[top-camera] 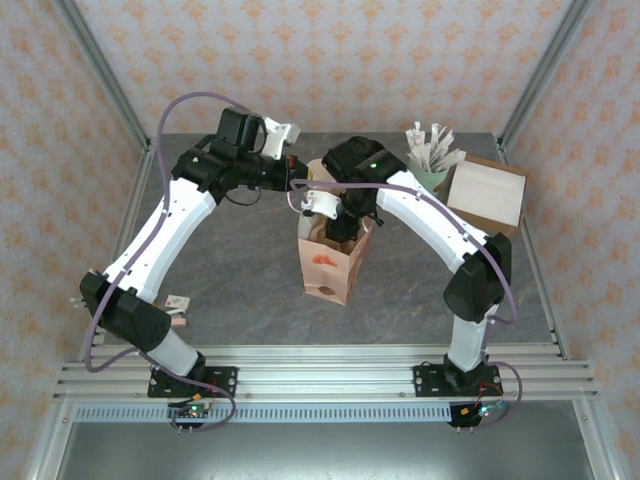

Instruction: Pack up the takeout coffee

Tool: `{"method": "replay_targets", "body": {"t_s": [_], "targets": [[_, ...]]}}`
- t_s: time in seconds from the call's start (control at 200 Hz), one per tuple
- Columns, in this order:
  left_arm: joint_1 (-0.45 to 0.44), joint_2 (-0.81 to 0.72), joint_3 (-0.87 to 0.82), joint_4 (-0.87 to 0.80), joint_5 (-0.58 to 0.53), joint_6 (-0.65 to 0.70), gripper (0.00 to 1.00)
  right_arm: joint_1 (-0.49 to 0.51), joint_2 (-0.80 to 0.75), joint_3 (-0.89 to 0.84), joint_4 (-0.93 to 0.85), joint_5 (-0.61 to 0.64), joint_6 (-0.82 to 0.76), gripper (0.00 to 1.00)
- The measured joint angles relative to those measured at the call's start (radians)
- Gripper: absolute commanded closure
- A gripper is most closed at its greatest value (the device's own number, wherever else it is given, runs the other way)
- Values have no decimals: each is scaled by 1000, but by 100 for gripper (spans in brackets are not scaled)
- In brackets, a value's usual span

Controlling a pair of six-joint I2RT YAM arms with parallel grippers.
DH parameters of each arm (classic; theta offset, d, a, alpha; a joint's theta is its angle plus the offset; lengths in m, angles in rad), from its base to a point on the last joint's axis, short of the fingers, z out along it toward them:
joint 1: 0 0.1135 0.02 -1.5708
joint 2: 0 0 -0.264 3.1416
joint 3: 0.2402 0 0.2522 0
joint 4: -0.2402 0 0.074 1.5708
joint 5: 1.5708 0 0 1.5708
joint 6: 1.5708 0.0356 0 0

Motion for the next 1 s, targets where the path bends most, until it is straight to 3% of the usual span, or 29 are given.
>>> {"method": "replay_targets", "body": {"t_s": [0.776,1.001], "targets": [[46,5,-2,5,-16,-27,100,-28,-87,-188,140,-8,-30,100],[46,-25,-8,49,-69,-54,100,-29,-124,-234,156,-11,-53,100]]}}
